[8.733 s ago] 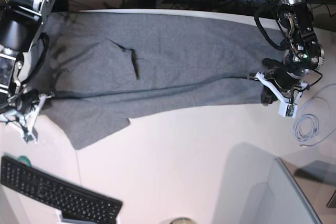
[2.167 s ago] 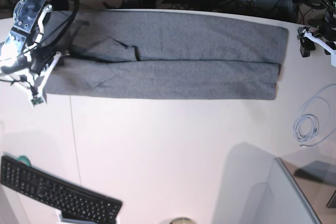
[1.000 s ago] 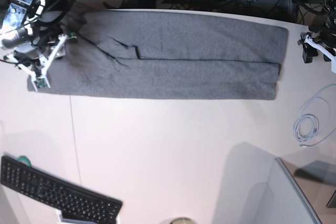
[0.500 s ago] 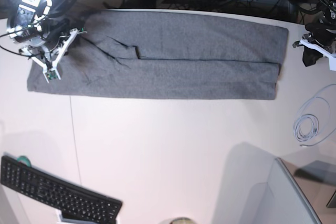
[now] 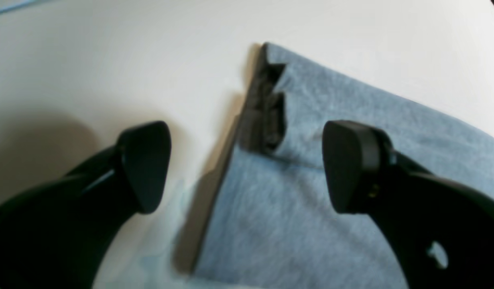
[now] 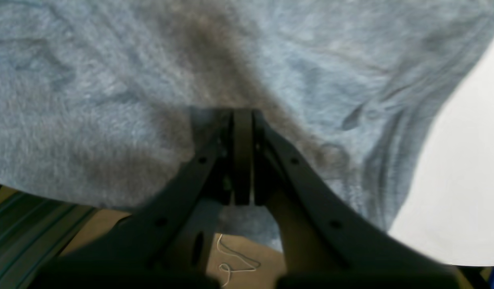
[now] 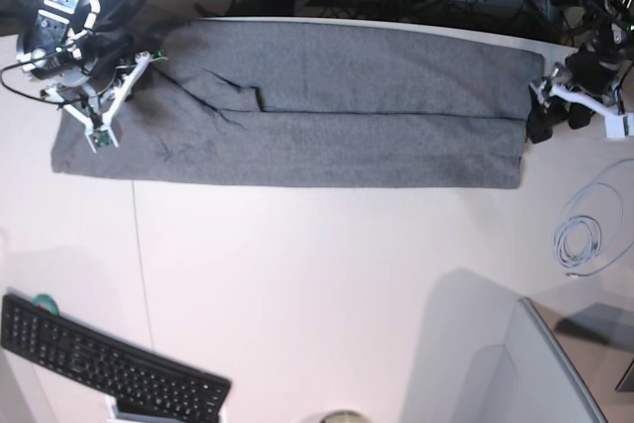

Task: Layout the t-shirt on the table in an organized manner, then fold the t-shirt properly
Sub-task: 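Grasp the strip's end with the left gripper and lift it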

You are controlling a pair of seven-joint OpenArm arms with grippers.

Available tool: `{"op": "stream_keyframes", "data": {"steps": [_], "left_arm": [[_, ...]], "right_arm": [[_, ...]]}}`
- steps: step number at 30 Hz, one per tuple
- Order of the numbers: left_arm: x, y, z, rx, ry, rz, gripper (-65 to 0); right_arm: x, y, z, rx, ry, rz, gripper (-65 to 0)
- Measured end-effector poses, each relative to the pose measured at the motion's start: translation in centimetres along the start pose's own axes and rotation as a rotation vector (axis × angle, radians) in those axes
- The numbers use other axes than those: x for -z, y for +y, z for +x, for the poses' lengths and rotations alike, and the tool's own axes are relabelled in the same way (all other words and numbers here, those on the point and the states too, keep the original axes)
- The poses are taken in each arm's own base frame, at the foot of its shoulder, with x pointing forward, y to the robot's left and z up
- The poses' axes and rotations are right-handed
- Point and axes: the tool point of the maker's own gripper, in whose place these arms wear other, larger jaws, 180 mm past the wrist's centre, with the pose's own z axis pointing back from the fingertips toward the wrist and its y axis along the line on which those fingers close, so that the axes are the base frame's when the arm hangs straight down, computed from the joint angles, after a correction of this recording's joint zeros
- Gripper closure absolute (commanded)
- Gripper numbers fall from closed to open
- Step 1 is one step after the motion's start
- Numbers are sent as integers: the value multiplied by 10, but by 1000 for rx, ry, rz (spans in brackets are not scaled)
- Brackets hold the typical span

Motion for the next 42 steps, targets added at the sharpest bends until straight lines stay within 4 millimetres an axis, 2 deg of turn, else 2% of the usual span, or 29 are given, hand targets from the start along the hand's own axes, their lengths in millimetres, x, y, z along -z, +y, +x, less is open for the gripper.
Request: {"op": "stream_keyframes", "data": {"steps": [2,5,7,9,14,15,24,25,26,30,34,39,42], "left_arm": [[12,0,-8,-46,21,-11,-569],[18,7,-20,-88,47,-4,-569],[19,13,-15,-106,0,4,-569],[27,9,-15,-97,4,-13,-569],[49,-15,-25,-78,32,-90,-569],[51,-15,-31,-91,43,-90,-569],[55,-9,-34,-162,4,-91,-561],[55,-9,-34,-162,4,-92,-538],[55,-9,-34,-162,5,-91,-489],[53,-8,-44,-161,39,-85,-224],[53,-8,-51,-159,60,-82,0],[53,4,-43,-138,79,-66,0],[51,22,-25,-111,72,-30,0]], "right_arm": [[1,1,-1,1,4,4,0],[1,1,-1,1,4,4,0],[1,1,-1,1,4,4,0],[1,1,-1,2,4,4,0],[1,1,-1,2,3,3,0],[1,0,-1,1,3,3,0],[1,0,-1,1,4,3,0],[1,0,-1,1,3,3,0],[1,0,-1,1,3,3,0],[1,0,-1,1,3,3,0],[1,0,-1,1,3,3,0],[0,0,1,0,0,-1,0],[-6,-5,7,-8,-18,-20,0]]}}
